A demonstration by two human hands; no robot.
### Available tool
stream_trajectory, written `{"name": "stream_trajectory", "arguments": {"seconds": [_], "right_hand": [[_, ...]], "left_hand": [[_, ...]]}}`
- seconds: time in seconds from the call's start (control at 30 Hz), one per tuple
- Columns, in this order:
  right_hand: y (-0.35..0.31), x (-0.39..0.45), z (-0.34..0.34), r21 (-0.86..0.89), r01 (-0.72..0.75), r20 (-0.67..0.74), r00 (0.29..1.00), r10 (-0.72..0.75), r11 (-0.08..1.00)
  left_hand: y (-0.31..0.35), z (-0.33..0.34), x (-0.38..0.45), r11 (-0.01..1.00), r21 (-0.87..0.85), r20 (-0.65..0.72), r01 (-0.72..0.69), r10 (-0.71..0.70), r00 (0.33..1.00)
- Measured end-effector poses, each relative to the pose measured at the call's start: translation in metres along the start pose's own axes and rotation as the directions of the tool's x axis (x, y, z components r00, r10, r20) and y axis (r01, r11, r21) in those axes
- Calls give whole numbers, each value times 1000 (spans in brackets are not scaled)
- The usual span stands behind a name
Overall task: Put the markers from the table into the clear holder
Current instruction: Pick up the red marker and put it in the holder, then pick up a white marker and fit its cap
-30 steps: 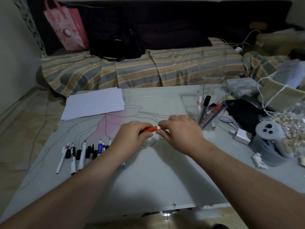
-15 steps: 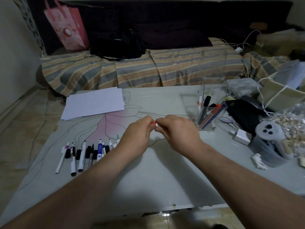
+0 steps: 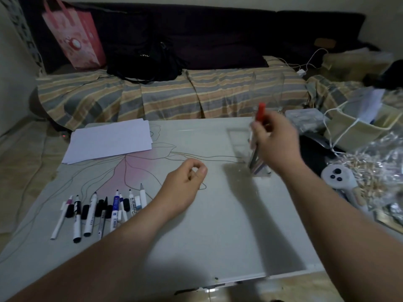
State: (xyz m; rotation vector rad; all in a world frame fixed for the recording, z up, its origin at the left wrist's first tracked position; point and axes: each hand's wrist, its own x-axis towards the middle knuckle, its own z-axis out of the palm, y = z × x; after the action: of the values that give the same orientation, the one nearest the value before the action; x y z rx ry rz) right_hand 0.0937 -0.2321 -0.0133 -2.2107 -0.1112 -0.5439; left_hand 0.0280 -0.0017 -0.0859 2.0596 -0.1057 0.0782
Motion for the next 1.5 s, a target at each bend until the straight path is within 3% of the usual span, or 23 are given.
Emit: {"name": "stream_trajectory", "arguments": {"seconds": [0.07,0.17,0.27,0.37,0.43,0.53,0.67,0.8,0.87,0.93,0.97,1.07,1.13,1.2,1.37,1.5], "right_hand": [[9,7,-14,73,-65,-208,975,79,995],[25,9,-16,119,-106,-314,939,138,987],[39,8,-8,68,-139,-290,945,153,988],[49,5,2,-24,-79,-154,985,75,997],[58,2,9,-220,-57,-34,998,50,974],[71,-2,15,-551,-45,35,996,77,833],[74,-8,13,-543,-93,7,993,115,835],[61,-13,13,-492,-65,-123,992,4,868],[46,-21,27,-456,57,-41,996,-85,888],[26,-34,52,-352,192,190,973,-131,916],[16,-43,67,-300,256,340,929,-148,919],[-11,-81,117,-184,417,738,657,-155,890],[-26,-108,144,-133,495,860,488,-148,859],[-39,-128,163,-91,530,892,421,-168,843],[-56,-139,186,-117,569,894,418,-163,814],[-59,-136,188,-294,492,823,566,-44,820]], "left_hand": [[-2,7,-5,994,98,100,-55,45,994],[-4,17,-11,973,205,240,-105,54,969],[-4,24,-13,959,255,293,-121,43,955],[-1,28,-14,946,283,313,-159,66,948],[-1,29,-13,934,314,318,-170,66,946],[-3,28,-12,919,352,324,-177,58,944],[-8,23,-14,902,394,340,-173,32,940],[-15,11,-4,884,444,330,-150,-5,944],[-21,-7,-1,882,460,287,-106,-35,957],[-27,-32,1,866,497,199,-52,-55,978],[-33,-46,1,852,523,143,-10,-77,987],[-54,-85,-2,825,546,-31,144,-152,988],[-69,-102,-6,801,555,-102,225,-203,974],[-81,-112,-10,758,594,-129,269,-240,962],[-96,-124,-14,685,655,-193,319,-257,947],[-96,-118,-13,640,696,-173,325,-290,941]]}}
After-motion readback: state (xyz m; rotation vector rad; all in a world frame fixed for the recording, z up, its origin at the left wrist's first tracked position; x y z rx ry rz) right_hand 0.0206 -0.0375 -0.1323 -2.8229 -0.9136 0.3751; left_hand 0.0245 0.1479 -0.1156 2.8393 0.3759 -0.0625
